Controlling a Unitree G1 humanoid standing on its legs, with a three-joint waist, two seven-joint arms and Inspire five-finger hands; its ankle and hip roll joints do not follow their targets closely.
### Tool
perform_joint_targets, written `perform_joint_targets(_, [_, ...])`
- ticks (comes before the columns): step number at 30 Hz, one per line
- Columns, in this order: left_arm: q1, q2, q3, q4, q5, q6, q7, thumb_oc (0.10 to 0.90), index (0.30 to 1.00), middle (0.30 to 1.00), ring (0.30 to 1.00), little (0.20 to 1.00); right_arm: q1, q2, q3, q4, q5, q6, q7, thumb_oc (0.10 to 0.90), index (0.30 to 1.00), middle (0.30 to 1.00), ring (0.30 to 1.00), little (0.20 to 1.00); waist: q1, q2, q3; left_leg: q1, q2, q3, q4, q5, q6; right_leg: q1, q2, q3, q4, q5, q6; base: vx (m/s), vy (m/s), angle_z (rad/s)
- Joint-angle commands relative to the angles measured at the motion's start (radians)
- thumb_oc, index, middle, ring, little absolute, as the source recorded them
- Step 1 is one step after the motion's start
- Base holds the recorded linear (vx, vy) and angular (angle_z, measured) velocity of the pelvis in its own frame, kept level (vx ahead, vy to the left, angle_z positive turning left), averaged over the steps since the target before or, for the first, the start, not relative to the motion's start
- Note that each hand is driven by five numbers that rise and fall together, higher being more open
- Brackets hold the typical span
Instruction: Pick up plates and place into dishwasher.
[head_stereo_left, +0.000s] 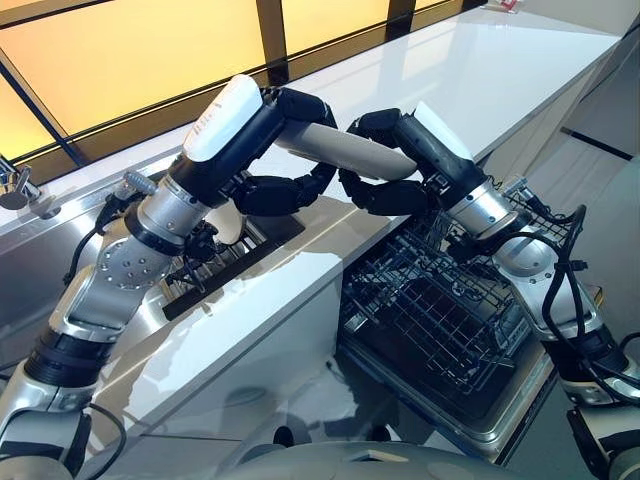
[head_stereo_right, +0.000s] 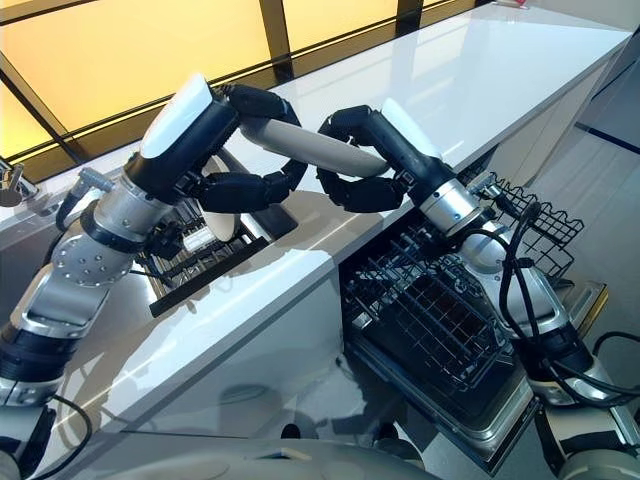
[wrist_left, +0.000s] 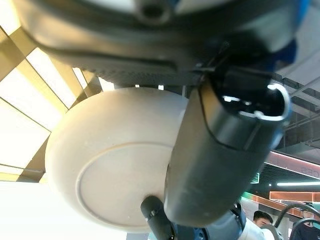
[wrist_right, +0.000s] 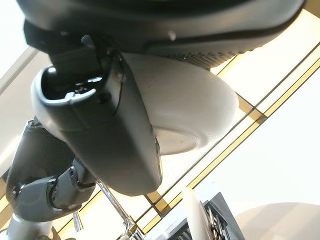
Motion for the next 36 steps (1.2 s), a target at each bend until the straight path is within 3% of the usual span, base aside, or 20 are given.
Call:
perform_joint_targets(1, [-0.002, -0.008, 0.172, 0.102, -0.034, 0.029, 0.186, 0.1, 0.3, 0.3, 0.3, 0.2, -0.028, 0.031, -0.164, -0.056, 0.08, -0.092, -0.151, 0.1, 0.3, 0.3, 0.3, 0.2, -0.003, -0.005, -0.049, 0.039, -0.115, 0.052, 0.002, -0.128, 0.096, 0.005, 0.108, -0.012, 0.072, -0.109, -0.016, 0.0, 0.0, 0.0])
perform_joint_targets(2, [0.004, -0.01, 0.177, 0.107, -0.036, 0.035, 0.191, 0.1, 0.3, 0.3, 0.3, 0.2, -0.025, 0.035, -0.166, -0.054, 0.081, -0.097, -0.157, 0.1, 0.3, 0.3, 0.3, 0.2, -0.003, -0.005, -0.048, 0.039, -0.115, 0.052, 0.002, -0.128, 0.096, 0.005, 0.108, -0.012, 0.074, -0.11, -0.017, 0.0, 0.0, 0.0])
perform_joint_targets(3, [0.013, -0.015, 0.185, 0.113, -0.052, 0.053, 0.182, 0.254, 0.432, 0.432, 0.432, 0.354, -0.02, 0.04, -0.171, -0.053, 0.082, -0.101, -0.163, 0.1, 0.3, 0.3, 0.3, 0.2, -0.003, -0.004, -0.048, 0.04, -0.114, 0.052, 0.002, -0.127, 0.097, 0.004, 0.108, -0.013, 0.077, -0.111, -0.018, 0.0, 0.0, 0.0])
perform_joint_targets(4, [0.022, -0.021, 0.19, 0.121, -0.075, 0.091, 0.168, 0.473, 0.62, 0.62, 0.62, 0.573, -0.019, 0.043, -0.173, -0.051, 0.09, -0.105, -0.17, 0.1, 0.3, 0.3, 0.3, 0.2, -0.002, -0.004, -0.047, 0.042, -0.114, 0.052, 0.002, -0.127, 0.097, 0.005, 0.108, -0.013, 0.079, -0.113, -0.018, 0.0, 0.0, 0.0])
perform_joint_targets(5, [0.027, -0.025, 0.192, 0.124, -0.078, 0.11, 0.161, 0.8, 0.9, 0.9, 0.9, 0.9, -0.017, 0.045, -0.174, -0.051, 0.094, -0.106, -0.173, 0.1, 0.3, 0.3, 0.3, 0.2, -0.002, -0.004, -0.046, 0.043, -0.114, 0.053, 0.002, -0.128, 0.096, 0.006, 0.108, -0.014, 0.08, -0.114, -0.018, 0.03, -0.013, 0.0])
perform_joint_targets(8, [0.044, -0.042, 0.189, 0.158, -0.115, 0.182, 0.126, 0.8, 0.9, 0.9, 0.9, 0.9, -0.013, 0.059, -0.185, -0.05, 0.119, -0.106, -0.201, 0.1, 0.3, 0.3, 0.3, 0.2, -0.001, -0.003, -0.043, 0.048, -0.114, 0.053, 0.003, -0.129, 0.099, 0.009, 0.109, -0.015, 0.083, -0.116, -0.019, 0.03, -0.025, 0.0])
perform_joint_targets(17, [0.076, -0.004, 0.242, 0.222, -0.093, 0.224, 0.159, 0.8, 0.9, 0.9, 0.9, 0.9, 0.003, 0.037, -0.266, 0.014, 0.083, -0.101, -0.368, 0.1, 0.3, 0.3, 0.3, 0.2, -0.004, -0.003, -0.04, 0.056, -0.114, 0.058, 0.006, -0.135, 0.103, 0.013, 0.115, -0.011, 0.087, -0.123, -0.023, 0.02, -0.014, 0.0])
perform_joint_targets(25, [0.115, 0.041, 0.314, 0.242, -0.085, 0.207, 0.153, 0.8, 0.9, 0.9, 0.9, 0.9, 0.066, -0.012, -0.368, 0.092, 0.052, -0.082, -0.468, 0.1, 0.3, 0.3, 0.3, 0.2, -0.009, -0.004, -0.041, 0.057, -0.112, 0.057, 0.006, -0.137, 0.103, 0.016, 0.119, -0.008, 0.087, -0.127, -0.027, 0.0, -0.008, 0.0])
perform_joint_targets(33, [0.141, 0.078, 0.363, 0.277, -0.143, 0.155, 0.183, 0.8, 0.9, 0.9, 0.9, 0.9, 0.114, -0.067, -0.502, 0.261, 0.038, -0.013, -0.732, 0.1, 0.3, 0.3, 0.3, 0.2, -0.012, -0.002, -0.038, 0.064, -0.11, 0.052, 0.005, -0.143, 0.102, 0.021, 0.123, -0.006, 0.09, -0.133, -0.027, 0.01, -0.024, 0.0])
perform_joint_targets(36, [0.143, 0.083, 0.377, 0.276, -0.165, 0.142, 0.187, 0.8, 0.9, 0.9, 0.9, 0.9, 0.131, -0.087, -0.545, 0.331, 0.076, 0.017, -0.768, 0.1, 0.3, 0.3, 0.3, 0.2, -0.01, 0.0, -0.036, 0.063, -0.11, 0.047, 0.005, -0.144, 0.103, 0.02, 0.125, -0.006, 0.092, -0.137, -0.029, 0.02, -0.032, 0.01])
